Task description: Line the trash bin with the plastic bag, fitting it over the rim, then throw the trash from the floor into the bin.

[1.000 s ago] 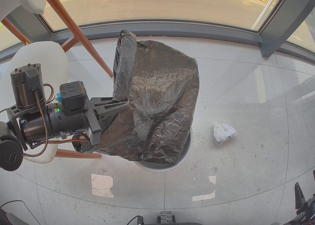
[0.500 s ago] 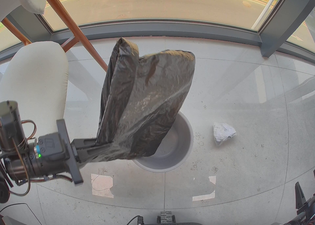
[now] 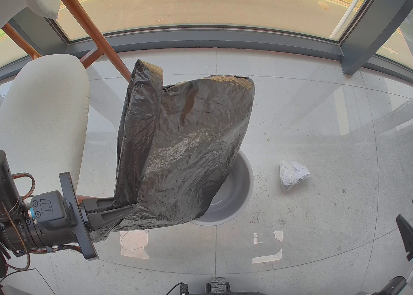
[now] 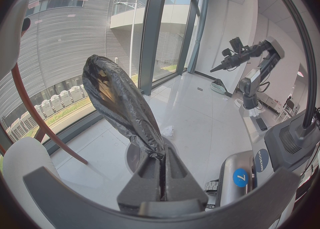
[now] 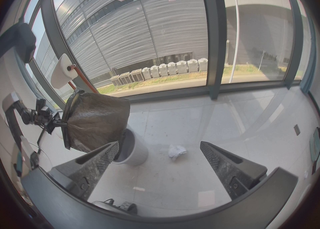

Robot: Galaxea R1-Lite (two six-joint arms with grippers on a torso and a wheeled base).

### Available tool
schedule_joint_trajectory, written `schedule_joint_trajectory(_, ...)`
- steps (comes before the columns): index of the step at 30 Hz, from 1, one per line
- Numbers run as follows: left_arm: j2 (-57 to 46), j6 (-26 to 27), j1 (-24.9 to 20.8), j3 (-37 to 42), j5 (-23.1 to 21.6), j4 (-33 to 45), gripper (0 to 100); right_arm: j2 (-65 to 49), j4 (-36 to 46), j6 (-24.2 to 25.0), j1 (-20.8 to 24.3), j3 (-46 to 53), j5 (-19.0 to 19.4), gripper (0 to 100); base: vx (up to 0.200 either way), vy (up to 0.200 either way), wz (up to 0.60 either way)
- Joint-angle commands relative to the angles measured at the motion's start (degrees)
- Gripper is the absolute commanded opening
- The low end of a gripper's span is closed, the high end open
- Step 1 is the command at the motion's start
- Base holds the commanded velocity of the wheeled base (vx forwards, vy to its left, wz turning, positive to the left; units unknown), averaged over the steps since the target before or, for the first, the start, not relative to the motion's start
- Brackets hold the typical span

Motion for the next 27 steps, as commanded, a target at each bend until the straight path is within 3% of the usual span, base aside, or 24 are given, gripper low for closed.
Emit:
schedule_joint_trajectory(1,1.20,-1.45,-0.36,-0.42,-0.03,0.08,0,34.10,-7.43,4.19,9.65,-14.97,3.81,0,0.000,0.000,0.00)
schedule_joint_trajectory(9,1.20,-1.45,-0.63,-1.04,0.06,0.08,0,54.49,-27.46,1.03,11.85,-15.77,3.90,0,0.000,0.000,0.00)
schedule_joint_trajectory(11,1.20,-1.45,-0.72,-1.13,0.06,0.08,0,56.24,-28.96,0.85,11.94,-15.85,3.90,0,0.000,0.000,0.00)
schedule_joint_trajectory(13,1.38,-1.45,-1.95,-1.57,0.06,0.17,0,63.71,-38.28,-0.64,12.46,-16.56,3.55,0,0.000,0.000,0.00)
schedule_joint_trajectory(17,2.08,-1.45,-2.56,-1.48,0.06,2.98,0,73.12,-47.33,-0.55,13.96,-22.27,3.81,0,0.000,0.000,0.00)
schedule_joint_trajectory(22,2.26,-1.45,-4.06,-1.48,0.32,5.88,0,81.29,-53.92,0.59,15.45,-31.59,4.08,0,0.000,0.000,0.00)
schedule_joint_trajectory(27,2.52,-1.45,-4.41,-1.57,0.50,6.15,0,84.37,-54.45,4.81,18.88,-38.09,4.08,0,0.000,0.000,0.00)
